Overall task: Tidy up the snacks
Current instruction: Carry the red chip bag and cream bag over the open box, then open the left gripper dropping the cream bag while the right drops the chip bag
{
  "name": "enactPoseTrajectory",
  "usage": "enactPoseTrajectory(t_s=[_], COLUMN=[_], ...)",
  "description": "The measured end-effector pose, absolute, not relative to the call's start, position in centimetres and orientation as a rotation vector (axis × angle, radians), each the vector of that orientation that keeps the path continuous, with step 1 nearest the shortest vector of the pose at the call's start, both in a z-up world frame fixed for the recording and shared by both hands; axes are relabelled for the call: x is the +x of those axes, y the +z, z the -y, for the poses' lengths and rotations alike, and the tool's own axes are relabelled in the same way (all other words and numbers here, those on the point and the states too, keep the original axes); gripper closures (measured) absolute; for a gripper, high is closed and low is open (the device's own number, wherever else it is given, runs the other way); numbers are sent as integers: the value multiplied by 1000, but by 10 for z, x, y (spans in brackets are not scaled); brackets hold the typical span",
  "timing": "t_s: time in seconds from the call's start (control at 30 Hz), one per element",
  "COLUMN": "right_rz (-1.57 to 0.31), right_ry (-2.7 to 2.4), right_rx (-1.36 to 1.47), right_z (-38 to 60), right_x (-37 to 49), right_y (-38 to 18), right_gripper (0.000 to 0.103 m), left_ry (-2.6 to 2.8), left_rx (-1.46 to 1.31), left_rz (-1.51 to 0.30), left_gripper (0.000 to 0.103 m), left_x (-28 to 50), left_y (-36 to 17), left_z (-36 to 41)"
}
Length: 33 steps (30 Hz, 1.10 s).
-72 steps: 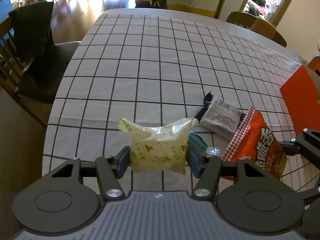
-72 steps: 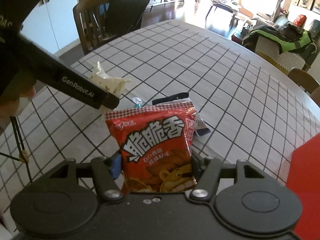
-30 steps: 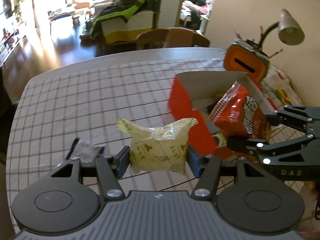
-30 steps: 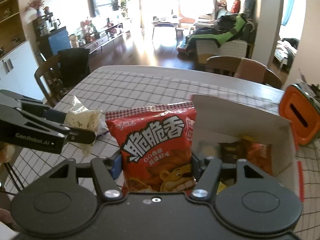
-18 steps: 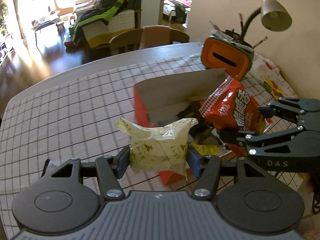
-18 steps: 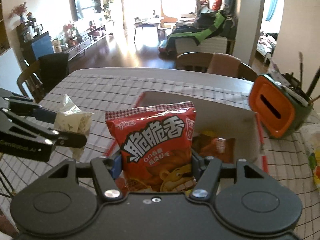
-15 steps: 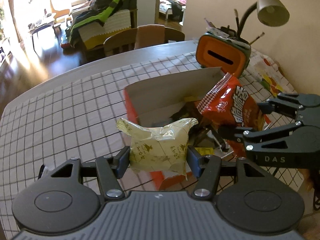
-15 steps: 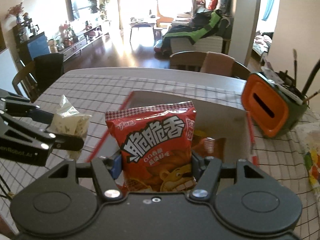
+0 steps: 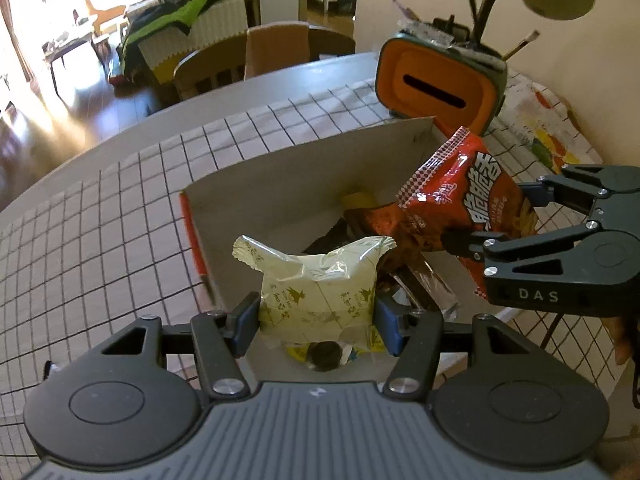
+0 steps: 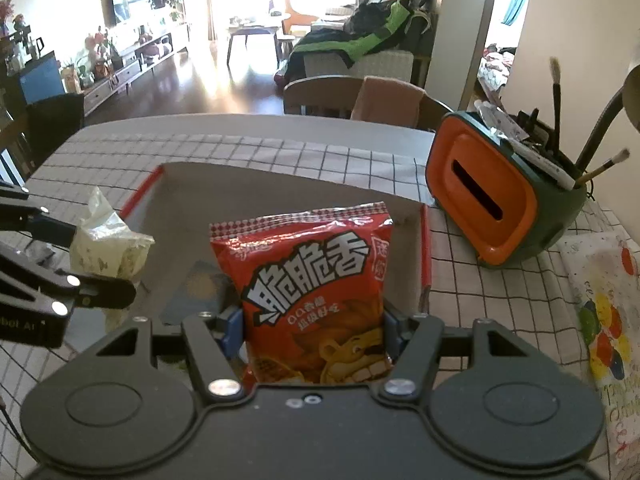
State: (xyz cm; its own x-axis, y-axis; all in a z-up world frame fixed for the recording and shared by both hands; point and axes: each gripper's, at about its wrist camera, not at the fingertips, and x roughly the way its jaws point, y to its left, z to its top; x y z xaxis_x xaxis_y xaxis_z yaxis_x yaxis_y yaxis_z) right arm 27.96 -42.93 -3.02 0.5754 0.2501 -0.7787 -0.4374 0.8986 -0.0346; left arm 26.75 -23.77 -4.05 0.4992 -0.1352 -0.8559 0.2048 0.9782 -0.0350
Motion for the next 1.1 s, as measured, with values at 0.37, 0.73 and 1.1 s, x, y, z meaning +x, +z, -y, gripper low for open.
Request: enactPoseTrajectory(t_s=[0.37, 0.73, 1.1], right_rz=[-949, -971, -979], right_ry=[434, 473, 481], right_rx=[-272, -290, -294], right_z=[423, 416, 415], right_x=[318, 322, 320], right_y=[-60, -67, -66], right_gripper=[40, 39, 37], left_ry=[-186, -173, -174], left_rx=[81, 89, 89], left_rz=[-1146, -1246, -1258], left_gripper=[44, 43, 41], left_x=[303, 325, 327], left_y=[-76, -102, -114], left_z=[252, 261, 261])
